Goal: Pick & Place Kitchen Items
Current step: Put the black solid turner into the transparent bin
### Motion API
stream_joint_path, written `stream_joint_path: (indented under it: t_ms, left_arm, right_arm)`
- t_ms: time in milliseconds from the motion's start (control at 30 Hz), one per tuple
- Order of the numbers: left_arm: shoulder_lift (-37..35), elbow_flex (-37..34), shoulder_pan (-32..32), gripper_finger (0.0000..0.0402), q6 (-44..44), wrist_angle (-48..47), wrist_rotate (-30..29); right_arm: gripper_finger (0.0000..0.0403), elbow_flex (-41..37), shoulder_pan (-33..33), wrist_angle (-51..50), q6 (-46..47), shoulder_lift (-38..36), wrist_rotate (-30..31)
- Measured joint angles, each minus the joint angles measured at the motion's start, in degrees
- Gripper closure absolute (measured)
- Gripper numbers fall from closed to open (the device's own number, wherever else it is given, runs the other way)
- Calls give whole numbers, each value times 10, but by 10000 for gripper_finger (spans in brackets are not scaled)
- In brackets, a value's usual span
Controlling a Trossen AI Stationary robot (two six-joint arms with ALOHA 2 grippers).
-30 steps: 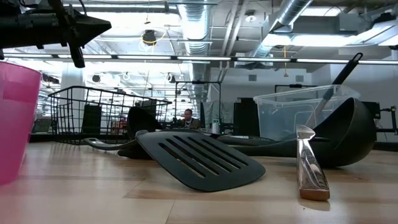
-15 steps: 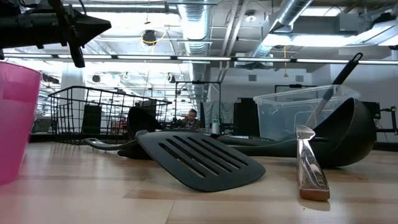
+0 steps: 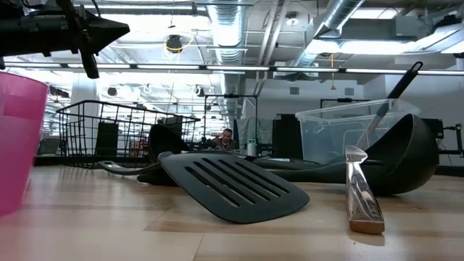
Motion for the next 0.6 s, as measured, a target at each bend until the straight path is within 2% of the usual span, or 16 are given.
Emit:
stream_joint_path:
  t_ms: [67,100,167,233,433,600]
  left_arm:
    - [0,0,0,400,0,0,0]
    - [0,0,0,400,0,0,0]
    - [0,0,0,400,0,0,0]
    - [0,0,0,400,0,1,0]
    - [0,0,0,400,0,4,0]
    - [0,0,0,400,0,4,0]
  right_arm:
    - [337,0,-11,-29,12,0,161]
    - [337,0,-21,-49,22,0,219]
    - [337,0,-45,-106,60,0,284]
    - [337,0,-70,-173,120,-4,280]
    - [340,0,-176,-377,299,-4,204]
    - [342,-1,-269,-539,370,25,175]
